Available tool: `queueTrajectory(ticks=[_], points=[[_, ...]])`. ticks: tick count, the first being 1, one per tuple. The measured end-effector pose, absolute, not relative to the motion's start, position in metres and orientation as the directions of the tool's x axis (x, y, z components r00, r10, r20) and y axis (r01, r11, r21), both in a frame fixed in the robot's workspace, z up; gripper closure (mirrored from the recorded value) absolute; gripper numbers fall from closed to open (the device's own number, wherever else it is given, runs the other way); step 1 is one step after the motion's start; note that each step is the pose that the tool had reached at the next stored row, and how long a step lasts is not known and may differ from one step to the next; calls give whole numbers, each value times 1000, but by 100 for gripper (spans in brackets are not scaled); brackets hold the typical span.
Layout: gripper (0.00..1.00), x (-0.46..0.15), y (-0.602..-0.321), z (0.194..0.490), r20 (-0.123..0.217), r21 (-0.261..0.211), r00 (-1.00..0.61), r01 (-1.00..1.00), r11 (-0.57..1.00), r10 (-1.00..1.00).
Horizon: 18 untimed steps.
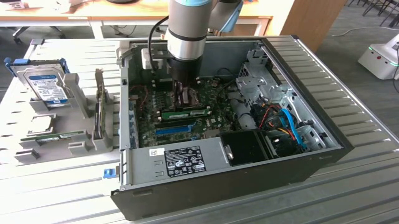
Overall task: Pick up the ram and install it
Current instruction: 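Press down the ram until it locks into place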
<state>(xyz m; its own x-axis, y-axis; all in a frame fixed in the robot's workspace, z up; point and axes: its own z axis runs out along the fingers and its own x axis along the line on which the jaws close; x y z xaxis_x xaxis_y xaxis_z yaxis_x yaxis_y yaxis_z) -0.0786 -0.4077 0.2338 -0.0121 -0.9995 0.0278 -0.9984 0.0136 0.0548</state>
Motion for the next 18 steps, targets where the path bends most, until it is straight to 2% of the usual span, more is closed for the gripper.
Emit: queueTrajectory(ticks=[18], points=[[90, -79, -408, 229, 28, 55, -12, -998, 14, -1000]])
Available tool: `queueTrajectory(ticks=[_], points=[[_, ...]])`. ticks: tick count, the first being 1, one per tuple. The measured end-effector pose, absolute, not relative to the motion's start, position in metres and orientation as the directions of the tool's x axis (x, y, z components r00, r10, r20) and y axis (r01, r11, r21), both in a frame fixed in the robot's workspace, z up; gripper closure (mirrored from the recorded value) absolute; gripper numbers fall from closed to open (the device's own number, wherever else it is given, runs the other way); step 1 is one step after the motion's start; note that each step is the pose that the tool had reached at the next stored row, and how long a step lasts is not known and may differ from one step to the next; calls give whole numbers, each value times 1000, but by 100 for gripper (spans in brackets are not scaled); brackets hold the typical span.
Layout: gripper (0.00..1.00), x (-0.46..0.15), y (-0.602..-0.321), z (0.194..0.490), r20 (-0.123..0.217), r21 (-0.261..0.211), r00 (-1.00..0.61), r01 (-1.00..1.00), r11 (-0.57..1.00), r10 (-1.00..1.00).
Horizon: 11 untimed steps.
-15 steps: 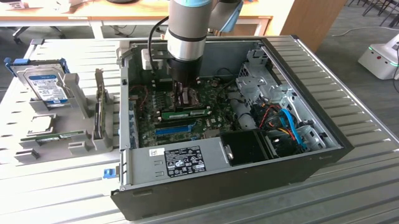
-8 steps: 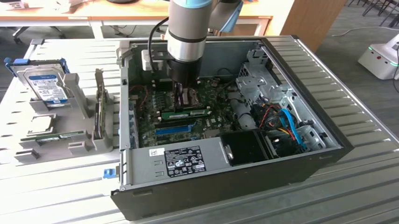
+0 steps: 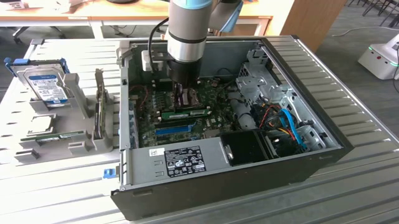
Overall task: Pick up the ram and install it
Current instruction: 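Press down the ram until it locks into place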
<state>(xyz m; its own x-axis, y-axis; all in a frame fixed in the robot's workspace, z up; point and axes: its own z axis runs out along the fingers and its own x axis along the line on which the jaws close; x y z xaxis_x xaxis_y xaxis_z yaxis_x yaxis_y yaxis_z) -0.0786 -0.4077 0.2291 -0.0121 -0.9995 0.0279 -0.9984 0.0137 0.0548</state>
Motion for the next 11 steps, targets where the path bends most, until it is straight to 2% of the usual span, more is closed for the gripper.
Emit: queueTrajectory(ticks=[11], points=[[90, -79, -408, 227, 28, 55, -12, -998, 14, -1000]])
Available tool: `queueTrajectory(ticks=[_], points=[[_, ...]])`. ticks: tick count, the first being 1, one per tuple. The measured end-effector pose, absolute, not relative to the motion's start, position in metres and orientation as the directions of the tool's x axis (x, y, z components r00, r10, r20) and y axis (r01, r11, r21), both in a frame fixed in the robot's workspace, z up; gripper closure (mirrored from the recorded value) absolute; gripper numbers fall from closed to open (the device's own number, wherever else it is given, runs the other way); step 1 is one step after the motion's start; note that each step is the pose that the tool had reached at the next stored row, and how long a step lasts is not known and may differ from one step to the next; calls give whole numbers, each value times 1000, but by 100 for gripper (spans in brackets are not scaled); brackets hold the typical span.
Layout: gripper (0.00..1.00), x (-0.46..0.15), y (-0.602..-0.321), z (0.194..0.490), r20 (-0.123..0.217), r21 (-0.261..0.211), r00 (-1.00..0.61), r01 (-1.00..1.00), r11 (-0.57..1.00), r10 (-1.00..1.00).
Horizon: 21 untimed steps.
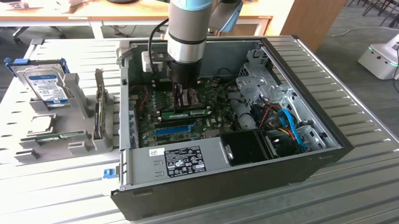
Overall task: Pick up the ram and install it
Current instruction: 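Press down the ram until it locks into place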
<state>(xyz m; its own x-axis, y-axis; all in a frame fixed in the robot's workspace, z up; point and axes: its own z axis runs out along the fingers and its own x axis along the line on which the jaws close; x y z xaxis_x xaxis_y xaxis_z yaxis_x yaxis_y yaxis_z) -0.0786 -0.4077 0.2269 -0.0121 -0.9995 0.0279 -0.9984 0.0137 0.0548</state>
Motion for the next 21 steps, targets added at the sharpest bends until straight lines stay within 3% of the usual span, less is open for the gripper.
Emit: queueTrajectory(ticks=[21], points=[[90, -79, -408, 224, 28, 55, -12, -998, 14, -1000]])
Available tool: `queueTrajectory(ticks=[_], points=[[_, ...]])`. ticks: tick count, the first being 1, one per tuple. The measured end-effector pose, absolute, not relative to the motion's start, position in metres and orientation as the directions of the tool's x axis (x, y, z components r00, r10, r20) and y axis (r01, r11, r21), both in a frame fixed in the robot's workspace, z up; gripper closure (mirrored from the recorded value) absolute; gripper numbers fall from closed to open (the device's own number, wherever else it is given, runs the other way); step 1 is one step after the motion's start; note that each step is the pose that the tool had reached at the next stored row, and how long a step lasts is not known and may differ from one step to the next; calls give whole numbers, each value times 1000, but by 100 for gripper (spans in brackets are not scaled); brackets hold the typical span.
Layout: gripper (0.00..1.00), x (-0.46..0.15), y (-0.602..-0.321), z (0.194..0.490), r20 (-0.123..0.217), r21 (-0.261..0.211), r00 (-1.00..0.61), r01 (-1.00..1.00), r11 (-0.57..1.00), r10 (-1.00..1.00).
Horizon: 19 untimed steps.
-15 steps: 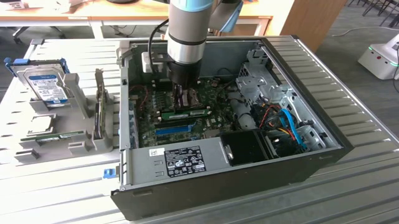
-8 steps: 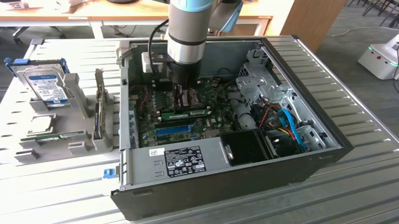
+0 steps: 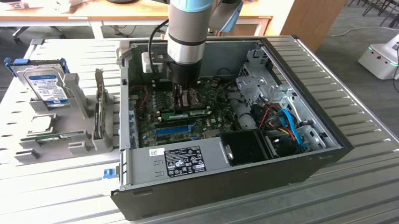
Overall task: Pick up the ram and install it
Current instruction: 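Press down the ram until it locks into place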
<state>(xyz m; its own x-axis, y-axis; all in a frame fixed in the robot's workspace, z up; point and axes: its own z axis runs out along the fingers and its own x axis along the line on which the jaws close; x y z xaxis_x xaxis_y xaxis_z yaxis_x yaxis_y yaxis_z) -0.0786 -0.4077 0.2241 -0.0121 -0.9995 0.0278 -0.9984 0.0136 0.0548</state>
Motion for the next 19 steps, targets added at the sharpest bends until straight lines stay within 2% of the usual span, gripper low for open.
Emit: queueTrajectory(ticks=[19], points=[[90, -79, -408, 223, 28, 55, -12, -998, 14, -1000]])
